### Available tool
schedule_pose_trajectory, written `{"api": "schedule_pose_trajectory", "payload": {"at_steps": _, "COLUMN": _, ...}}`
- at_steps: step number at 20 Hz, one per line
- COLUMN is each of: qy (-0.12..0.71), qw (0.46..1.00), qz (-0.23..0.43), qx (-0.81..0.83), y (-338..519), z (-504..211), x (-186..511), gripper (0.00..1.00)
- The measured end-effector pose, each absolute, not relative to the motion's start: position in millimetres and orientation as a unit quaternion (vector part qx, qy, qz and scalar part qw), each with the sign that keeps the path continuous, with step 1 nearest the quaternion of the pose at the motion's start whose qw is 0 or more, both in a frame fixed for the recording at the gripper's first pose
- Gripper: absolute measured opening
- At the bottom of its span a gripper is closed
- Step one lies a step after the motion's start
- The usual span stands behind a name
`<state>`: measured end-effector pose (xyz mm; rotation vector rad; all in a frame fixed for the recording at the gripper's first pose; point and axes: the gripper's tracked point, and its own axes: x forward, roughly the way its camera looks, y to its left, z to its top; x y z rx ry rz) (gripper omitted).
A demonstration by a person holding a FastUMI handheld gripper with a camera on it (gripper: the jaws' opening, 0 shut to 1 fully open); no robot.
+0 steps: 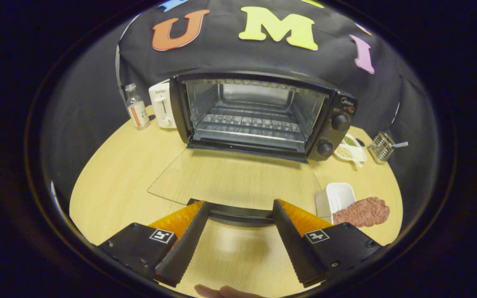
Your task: Open the toaster oven, put the food inside, and close the toaster oven door.
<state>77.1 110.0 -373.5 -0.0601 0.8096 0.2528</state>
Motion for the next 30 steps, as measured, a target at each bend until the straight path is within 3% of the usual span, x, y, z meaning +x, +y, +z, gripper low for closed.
{"api": "schedule_pose_trajectory", "payload": {"at_steps": 3, "qy": 0.418, "qw": 0.898, "qz": 0.134, "qx": -0.025, "y": 112, "z": -392, "x": 72, "gripper": 0.99}}
{"api": "schedule_pose_trajectory", "payload": {"at_steps": 14, "qy": 0.4, "qw": 0.904, "qz": 0.149, "qx": 0.018, "y": 66, "z": -338, "x": 65, "gripper": 0.99}}
{"api": "schedule_pose_trajectory", "payload": {"at_steps": 23, "qy": 0.397, "qw": 0.911, "qz": 0.094, "qx": 0.049, "y": -62, "z": -312, "x": 86, "gripper": 0.99}}
{"api": "schedule_pose_trajectory", "payload": {"at_steps": 30, "qy": 0.404, "qw": 0.903, "qz": 0.098, "qx": 0.109, "y": -139, "z": -319, "x": 98, "gripper": 0.95}}
